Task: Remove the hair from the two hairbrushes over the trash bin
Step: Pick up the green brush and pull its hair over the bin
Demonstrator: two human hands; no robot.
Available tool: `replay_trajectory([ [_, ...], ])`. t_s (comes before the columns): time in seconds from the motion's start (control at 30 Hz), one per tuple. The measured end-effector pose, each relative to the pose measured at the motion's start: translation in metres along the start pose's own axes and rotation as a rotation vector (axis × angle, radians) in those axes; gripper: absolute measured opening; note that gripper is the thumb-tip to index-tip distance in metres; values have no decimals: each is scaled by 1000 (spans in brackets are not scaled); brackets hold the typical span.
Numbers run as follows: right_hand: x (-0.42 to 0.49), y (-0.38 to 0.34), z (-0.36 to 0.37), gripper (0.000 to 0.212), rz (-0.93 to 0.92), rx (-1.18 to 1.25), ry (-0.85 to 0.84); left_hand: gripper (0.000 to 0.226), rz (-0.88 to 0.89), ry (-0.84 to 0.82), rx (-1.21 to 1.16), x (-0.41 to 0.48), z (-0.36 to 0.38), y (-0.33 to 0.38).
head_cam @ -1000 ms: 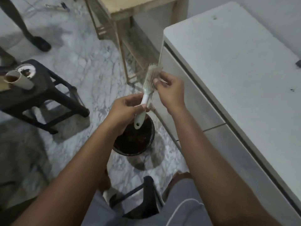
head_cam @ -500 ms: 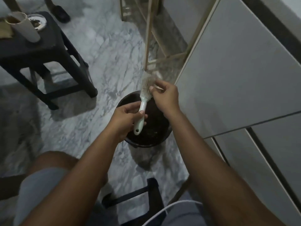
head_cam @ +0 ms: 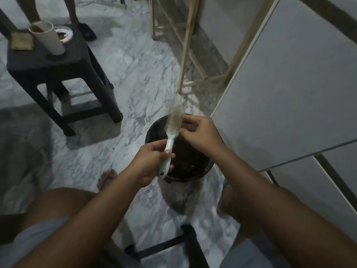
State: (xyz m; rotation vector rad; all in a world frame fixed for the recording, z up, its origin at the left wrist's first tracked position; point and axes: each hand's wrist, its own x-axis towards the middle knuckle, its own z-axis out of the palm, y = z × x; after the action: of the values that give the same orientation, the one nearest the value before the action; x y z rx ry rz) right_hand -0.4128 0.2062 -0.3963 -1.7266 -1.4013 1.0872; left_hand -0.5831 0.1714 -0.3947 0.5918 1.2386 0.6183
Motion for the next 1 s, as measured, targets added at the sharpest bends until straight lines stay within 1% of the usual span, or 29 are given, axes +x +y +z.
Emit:
replay_trajectory([
  [0.1, 20, 33, 12, 51, -47, -31, 3, 35, -19, 12, 10, 31, -6, -14],
  [0.23, 40, 75, 26, 38, -64, -19, 54, 34, -44, 20, 35, 71, -8, -29],
  [0.3, 55, 91, 29, 35, -51, -19, 79, 34, -38, 31, 36, 89, -8, -33],
  [0.4, 73, 101, 31, 27, 25, 7, 58, 36, -54, 70, 22, 107, -9, -37],
  [0.53, 81, 94, 31, 9, 39, 16, 10, 35, -96, 93, -29, 116, -13, -37],
  [0.7, 82, 64, 19, 6, -69, -15, -5, 34, -135, 117, -71, 119, -19, -43],
  [0.77, 79, 52, 9, 7, -141, -5, 16, 33, -138, 126, -70, 117, -23, -45],
  [0.87, 72, 33, -7, 7, -229, 129, 99, 32, -154, 153, -99, 113, -31, -46],
  [0.9, 71, 29, -12, 7, -262, 136, 128, 32, -151, 162, -100, 113, -34, -47],
  [0.93, 70, 28, -16, 6, -285, 90, 143, 31, -145, 165, -101, 112, -36, -47],
  [0.97, 70, 31, -20, 5, -283, -9, 125, 31, -139, 164, -102, 111, -38, -48],
  [1.0, 70, 34, -22, 4, -242, -159, 53, 30, -132, 160, -102, 110, -39, -48],
])
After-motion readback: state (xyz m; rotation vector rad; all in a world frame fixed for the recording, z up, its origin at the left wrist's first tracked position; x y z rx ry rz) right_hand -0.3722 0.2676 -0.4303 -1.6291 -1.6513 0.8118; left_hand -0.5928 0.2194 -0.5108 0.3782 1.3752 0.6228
